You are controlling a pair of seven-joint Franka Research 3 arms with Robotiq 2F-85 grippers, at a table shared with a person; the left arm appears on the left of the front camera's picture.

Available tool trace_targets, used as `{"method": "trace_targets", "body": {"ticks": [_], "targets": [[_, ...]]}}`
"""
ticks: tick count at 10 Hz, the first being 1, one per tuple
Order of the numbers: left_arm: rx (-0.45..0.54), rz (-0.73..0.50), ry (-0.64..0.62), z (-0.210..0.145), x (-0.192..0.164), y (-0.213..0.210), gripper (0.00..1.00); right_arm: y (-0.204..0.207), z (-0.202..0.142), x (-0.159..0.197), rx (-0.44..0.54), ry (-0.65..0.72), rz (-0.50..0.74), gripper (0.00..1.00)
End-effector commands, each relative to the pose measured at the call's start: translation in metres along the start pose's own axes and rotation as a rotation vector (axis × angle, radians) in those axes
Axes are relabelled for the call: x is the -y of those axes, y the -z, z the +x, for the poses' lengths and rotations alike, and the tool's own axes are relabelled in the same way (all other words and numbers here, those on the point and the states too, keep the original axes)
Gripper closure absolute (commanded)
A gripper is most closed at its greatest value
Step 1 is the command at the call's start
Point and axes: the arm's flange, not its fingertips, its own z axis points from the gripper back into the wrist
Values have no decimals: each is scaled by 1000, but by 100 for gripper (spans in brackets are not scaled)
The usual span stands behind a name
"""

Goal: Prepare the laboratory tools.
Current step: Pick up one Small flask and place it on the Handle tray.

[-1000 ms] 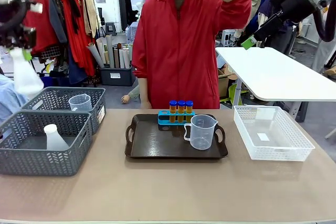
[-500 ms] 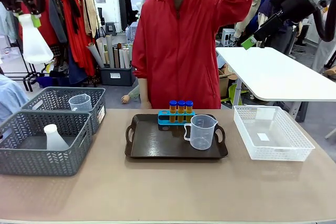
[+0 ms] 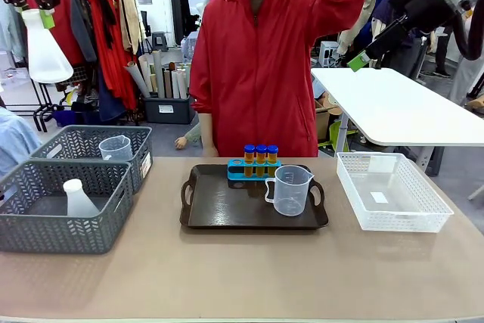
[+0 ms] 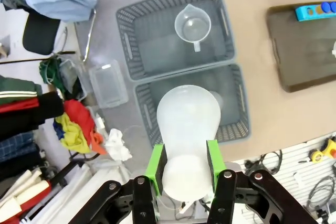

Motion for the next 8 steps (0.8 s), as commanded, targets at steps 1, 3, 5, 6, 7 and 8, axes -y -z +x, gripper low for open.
{"method": "trace_targets", "body": {"ticks": [1, 3, 5, 6, 7, 8], "targets": [[10, 3, -15, -1, 1, 2, 100, -1, 0, 1, 6, -6, 6, 0], [-9, 0, -10, -9, 8, 8, 100, -1, 0, 1, 6, -6, 6, 0], [42, -14, 68, 0, 32, -11, 100, -1, 0, 1, 6, -6, 6, 0], [49, -28, 116, 8, 46, -21, 100, -1, 0, 1, 6, -6, 6, 0], [61, -41, 170, 18, 63, -27, 100, -1, 0, 1, 6, -6, 6, 0], [71, -62, 213, 26, 80, -30, 100, -1, 0, 1, 6, -6, 6, 0]]}}
